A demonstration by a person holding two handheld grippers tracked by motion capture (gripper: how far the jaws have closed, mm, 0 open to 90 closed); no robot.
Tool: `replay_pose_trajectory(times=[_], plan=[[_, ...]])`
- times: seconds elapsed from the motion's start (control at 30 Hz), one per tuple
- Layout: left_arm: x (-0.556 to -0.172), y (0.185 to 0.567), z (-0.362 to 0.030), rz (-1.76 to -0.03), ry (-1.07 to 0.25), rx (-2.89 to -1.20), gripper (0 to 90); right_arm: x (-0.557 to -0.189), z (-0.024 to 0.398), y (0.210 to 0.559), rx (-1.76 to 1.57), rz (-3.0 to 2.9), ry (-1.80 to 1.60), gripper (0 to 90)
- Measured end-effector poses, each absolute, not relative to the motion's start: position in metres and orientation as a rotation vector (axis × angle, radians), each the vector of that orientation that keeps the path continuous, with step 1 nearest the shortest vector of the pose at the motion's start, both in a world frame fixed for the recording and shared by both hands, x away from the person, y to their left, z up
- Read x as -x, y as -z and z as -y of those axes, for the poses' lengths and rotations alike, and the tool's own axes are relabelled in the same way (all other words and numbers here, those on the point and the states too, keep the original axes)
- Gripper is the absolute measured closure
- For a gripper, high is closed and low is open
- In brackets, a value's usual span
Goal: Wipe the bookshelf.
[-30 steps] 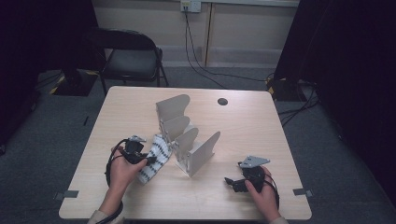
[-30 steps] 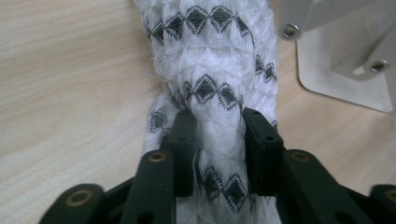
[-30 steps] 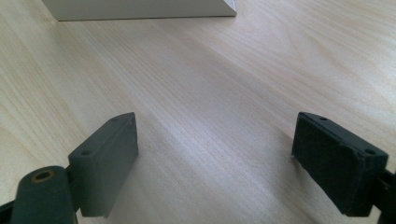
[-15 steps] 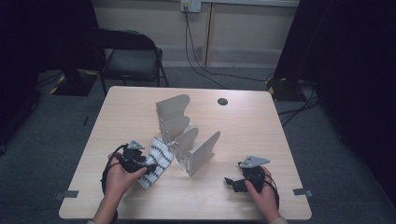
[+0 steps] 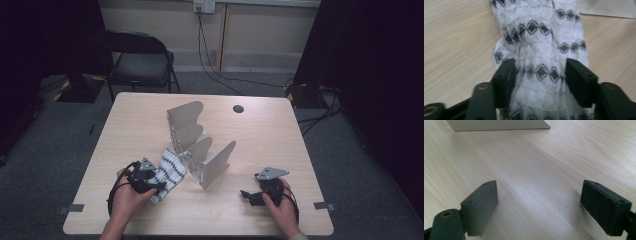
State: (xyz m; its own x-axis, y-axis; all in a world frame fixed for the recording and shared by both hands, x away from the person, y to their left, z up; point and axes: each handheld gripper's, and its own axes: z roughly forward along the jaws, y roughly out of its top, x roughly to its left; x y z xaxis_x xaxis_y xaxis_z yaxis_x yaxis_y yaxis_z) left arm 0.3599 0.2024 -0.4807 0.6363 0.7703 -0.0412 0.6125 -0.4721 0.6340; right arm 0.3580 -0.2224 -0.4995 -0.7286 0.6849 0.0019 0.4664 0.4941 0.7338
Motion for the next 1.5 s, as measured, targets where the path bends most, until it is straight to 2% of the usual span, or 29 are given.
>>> replay_pose_trajectory(times=[0.1, 0.3, 0.43, 0.63, 0.93, 1.23, 1.37, 1.5], plan=[[-0.359, 0.48, -0.202, -1.067, -0.317, -2.241, 62.9, -0.358, 0.222, 0.5, -0.973, -2.452, -1.072, 13.7], [-0.359, 0.478, -0.2, -1.124, -0.267, -2.224, 74.1, -0.358, 0.222, 0.5, -0.973, -2.452, -1.072, 13.7], [-0.361, 0.474, -0.205, -1.166, -0.221, -2.188, 75.8, -0.358, 0.222, 0.5, -0.973, -2.452, -1.072, 13.7], [-0.367, 0.455, -0.22, -1.22, -0.226, -2.131, 76.2, -0.358, 0.222, 0.5, -0.973, -2.452, -1.072, 13.7], [-0.384, 0.414, -0.236, -1.273, -0.299, -1.996, 76.3, -0.358, 0.222, 0.5, -0.973, -2.452, -1.073, 13.7], [-0.405, 0.365, -0.223, -1.234, -0.414, -1.902, 76.3, -0.358, 0.222, 0.499, -0.972, -2.454, -1.072, 13.6], [-0.409, 0.364, -0.213, -1.213, -0.42, -1.921, 76.3, -0.358, 0.222, 0.499, -0.972, -2.454, -1.072, 13.6], [-0.41, 0.38, -0.205, -1.218, -0.389, -1.946, 76.4, -0.358, 0.222, 0.499, -0.971, -2.454, -1.072, 13.6]])
